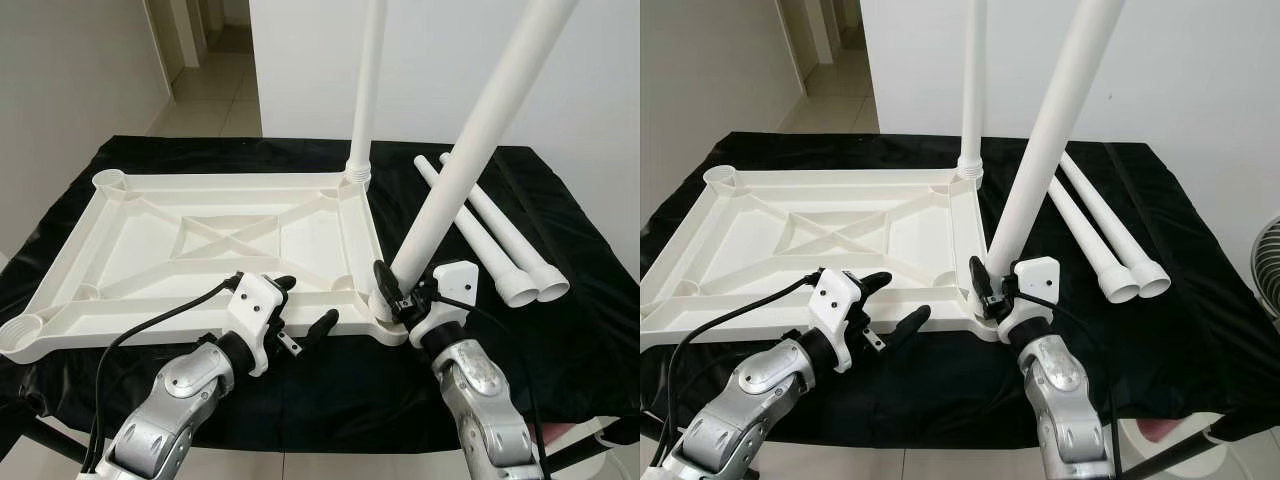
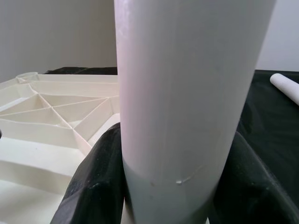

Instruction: Building children table

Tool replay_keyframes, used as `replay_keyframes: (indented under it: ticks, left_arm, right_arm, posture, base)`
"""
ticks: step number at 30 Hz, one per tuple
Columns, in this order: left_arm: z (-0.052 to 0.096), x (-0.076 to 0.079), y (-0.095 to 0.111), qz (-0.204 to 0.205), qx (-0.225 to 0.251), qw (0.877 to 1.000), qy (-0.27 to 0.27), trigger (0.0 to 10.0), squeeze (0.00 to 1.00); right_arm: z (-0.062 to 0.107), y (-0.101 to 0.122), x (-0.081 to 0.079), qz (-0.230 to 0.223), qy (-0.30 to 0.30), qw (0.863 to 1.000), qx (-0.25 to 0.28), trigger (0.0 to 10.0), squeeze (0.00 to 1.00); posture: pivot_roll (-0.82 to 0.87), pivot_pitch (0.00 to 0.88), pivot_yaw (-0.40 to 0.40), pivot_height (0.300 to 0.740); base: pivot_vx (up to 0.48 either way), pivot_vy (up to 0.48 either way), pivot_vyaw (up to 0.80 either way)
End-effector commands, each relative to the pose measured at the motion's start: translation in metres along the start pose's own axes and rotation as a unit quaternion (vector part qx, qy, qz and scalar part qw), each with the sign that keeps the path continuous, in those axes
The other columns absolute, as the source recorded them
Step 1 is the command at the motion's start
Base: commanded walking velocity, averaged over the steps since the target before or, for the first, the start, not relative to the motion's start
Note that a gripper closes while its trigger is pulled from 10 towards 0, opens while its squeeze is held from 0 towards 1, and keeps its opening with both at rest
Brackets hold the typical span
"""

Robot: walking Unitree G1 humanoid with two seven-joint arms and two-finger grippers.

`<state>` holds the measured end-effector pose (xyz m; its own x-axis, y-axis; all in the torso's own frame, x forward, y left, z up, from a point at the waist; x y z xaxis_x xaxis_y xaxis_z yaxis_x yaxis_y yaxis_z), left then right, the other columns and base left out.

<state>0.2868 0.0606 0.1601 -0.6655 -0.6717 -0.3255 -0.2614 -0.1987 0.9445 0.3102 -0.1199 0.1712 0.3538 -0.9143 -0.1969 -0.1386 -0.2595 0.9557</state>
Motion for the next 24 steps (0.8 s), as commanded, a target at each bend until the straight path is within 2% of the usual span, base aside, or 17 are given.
replay_keyframes:
  ticks: [1,9,16,18,21,24]
  left_arm:
    - [0.001,0.003,0.002,0.003,0.003,1.000,-0.014,10.0,0.00]
    - [0.000,0.001,0.002,0.002,0.004,1.000,-0.011,10.0,0.00]
    - [-0.001,0.001,0.002,0.005,0.005,1.000,-0.010,10.0,0.00]
    - [-0.002,0.002,0.003,0.005,0.006,1.000,-0.011,10.0,0.00]
    - [-0.002,0.002,0.004,0.006,0.006,1.000,-0.010,10.0,0.00]
    - [0.000,-0.003,0.004,0.008,0.004,1.000,-0.003,10.0,0.00]
  right_arm:
    - [0.005,-0.006,0.002,0.007,-0.004,1.000,-0.016,10.0,0.00]
    - [0.012,-0.005,0.006,0.017,-0.012,1.000,-0.019,10.0,0.00]
    - [0.010,-0.003,0.009,0.027,-0.012,0.999,-0.017,10.0,0.00]
    - [0.007,-0.003,0.007,0.060,0.003,0.998,-0.021,10.0,0.00]
    - [0.006,-0.003,0.006,0.067,0.007,0.997,-0.023,10.0,0.00]
    - [0.011,-0.007,-0.003,0.101,0.044,0.993,-0.035,10.0,0.00]
  posture:
    - [0.00,0.071,0.024,0.740]
    - [-0.01,0.075,0.023,0.740]
    - [-0.02,0.078,0.030,0.740]
    - [-0.02,0.080,0.029,0.740]
    - [-0.02,0.080,0.029,0.740]
    - [-0.01,0.087,0.027,0.740]
  base:
    - [0.000,0.000,0.00]
    - [0.000,0.000,0.00]
    - [0.000,0.000,0.00]
    - [0.000,0.000,0.00]
    - [0.000,0.000,0.00]
    - [0.000,0.000,0.00]
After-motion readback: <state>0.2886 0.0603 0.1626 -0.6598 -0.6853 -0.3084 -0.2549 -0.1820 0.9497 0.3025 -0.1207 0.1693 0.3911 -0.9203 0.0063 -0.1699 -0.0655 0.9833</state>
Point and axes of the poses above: a point about 5 cm out from each wrist's last joint towards the gripper, its own z axis pointing back from the gripper into the wrist, its own y axis along the axis of the wrist's last joint, x = y × z, the point moved 5 cm from there along -z, pointing out of the wrist towards the gripper, and after that the axes turned 12 degrees about -z, right-handed, at the moved point
